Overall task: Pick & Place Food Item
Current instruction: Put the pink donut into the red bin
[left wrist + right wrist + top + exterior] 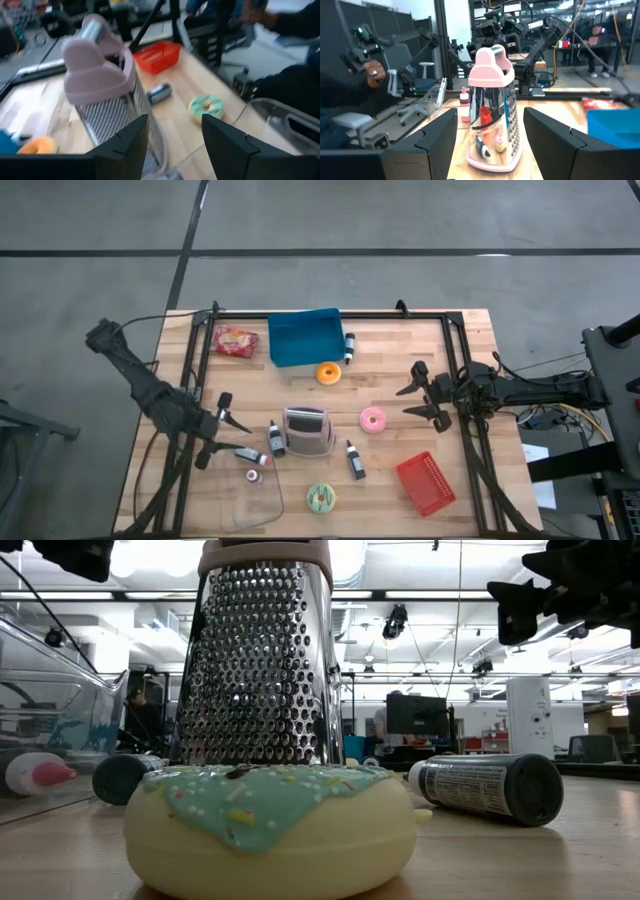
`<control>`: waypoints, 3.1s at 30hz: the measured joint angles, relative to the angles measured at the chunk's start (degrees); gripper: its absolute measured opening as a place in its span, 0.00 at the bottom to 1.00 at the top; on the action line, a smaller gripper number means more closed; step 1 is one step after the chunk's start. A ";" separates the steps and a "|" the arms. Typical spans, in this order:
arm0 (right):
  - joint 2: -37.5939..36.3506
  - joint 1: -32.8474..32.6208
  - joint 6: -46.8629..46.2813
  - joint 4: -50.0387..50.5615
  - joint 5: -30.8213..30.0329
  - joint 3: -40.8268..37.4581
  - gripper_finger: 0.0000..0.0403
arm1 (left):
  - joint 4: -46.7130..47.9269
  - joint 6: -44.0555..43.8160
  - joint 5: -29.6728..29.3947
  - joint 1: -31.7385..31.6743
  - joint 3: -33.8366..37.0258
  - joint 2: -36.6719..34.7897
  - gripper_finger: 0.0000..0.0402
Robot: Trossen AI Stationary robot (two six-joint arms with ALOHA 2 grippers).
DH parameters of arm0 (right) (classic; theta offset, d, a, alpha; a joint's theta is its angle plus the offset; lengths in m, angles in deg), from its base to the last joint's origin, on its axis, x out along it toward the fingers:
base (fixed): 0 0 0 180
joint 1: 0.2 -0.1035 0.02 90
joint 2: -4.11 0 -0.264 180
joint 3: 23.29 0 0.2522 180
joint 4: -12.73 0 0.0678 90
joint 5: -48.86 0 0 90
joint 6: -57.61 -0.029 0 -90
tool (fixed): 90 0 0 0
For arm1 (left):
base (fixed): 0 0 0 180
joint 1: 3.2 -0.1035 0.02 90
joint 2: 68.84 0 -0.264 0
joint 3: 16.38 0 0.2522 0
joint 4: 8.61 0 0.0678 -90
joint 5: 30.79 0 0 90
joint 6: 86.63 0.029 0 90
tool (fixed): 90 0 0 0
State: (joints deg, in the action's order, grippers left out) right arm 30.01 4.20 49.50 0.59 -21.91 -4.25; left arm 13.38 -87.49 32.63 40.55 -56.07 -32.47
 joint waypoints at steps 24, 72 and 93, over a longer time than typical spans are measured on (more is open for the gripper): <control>1.50 0.02 0.93 -2.19 11.83 -0.04 0.56 | -25.27 11.54 1.04 -0.99 18.98 -11.53 0.46; 11.85 25.24 -0.21 -23.63 28.62 -4.74 0.56 | -30.81 10.26 0.30 -17.22 19.63 -8.75 0.44; 10.58 25.24 0.55 -20.15 17.68 -4.74 0.56 | -31.34 12.54 -4.14 -22.06 19.63 -3.20 0.44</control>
State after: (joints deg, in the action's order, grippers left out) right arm 40.60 29.45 50.04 -19.56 -4.23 -8.99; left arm -17.96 -74.95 28.49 18.49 -36.44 -35.68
